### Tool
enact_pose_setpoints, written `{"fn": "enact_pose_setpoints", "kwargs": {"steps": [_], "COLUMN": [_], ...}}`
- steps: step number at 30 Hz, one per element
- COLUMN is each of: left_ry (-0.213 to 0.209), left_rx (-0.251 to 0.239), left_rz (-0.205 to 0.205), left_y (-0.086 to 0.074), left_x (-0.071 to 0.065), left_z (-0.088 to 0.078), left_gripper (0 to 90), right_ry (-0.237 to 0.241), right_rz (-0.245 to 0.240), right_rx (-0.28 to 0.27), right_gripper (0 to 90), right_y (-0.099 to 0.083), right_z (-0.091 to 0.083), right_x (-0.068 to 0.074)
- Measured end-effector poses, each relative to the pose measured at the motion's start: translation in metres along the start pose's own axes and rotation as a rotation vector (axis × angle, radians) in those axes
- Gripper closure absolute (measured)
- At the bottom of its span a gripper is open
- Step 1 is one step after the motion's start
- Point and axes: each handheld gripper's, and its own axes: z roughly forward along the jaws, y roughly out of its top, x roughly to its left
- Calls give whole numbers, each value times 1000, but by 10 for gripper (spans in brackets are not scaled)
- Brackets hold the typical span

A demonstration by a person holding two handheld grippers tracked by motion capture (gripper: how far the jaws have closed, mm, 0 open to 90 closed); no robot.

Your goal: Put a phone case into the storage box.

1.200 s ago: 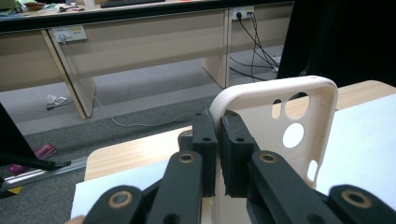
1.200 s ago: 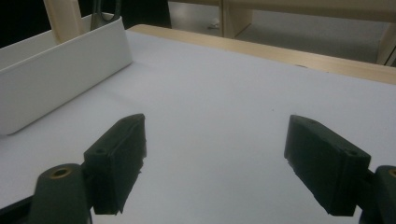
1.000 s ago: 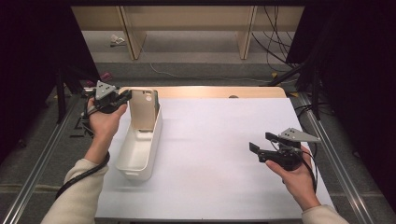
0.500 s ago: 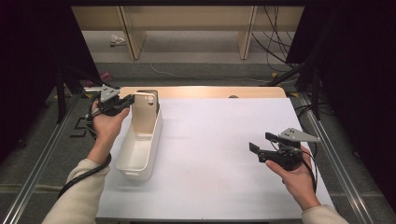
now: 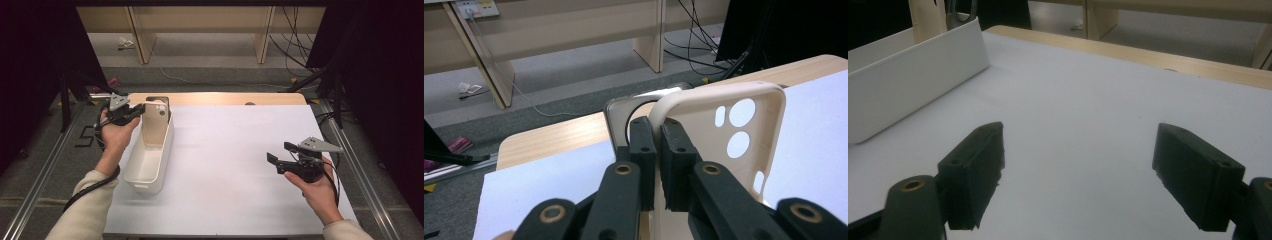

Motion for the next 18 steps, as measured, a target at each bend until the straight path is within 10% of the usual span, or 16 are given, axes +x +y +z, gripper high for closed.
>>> {"fn": "enact_pose_setpoints", "kwargs": {"steps": [18], "left_ry": [8], "left_rx": [17], "left_rz": [-8], "left_y": [-8], "left_x": [5], "left_z": [7], "left_gripper": [847], "right_ry": [0], "right_rz": [1], "right_rx": [-2], "right_gripper": [217], "right_y": [0], "right_z": [0], "right_x": [0]}}
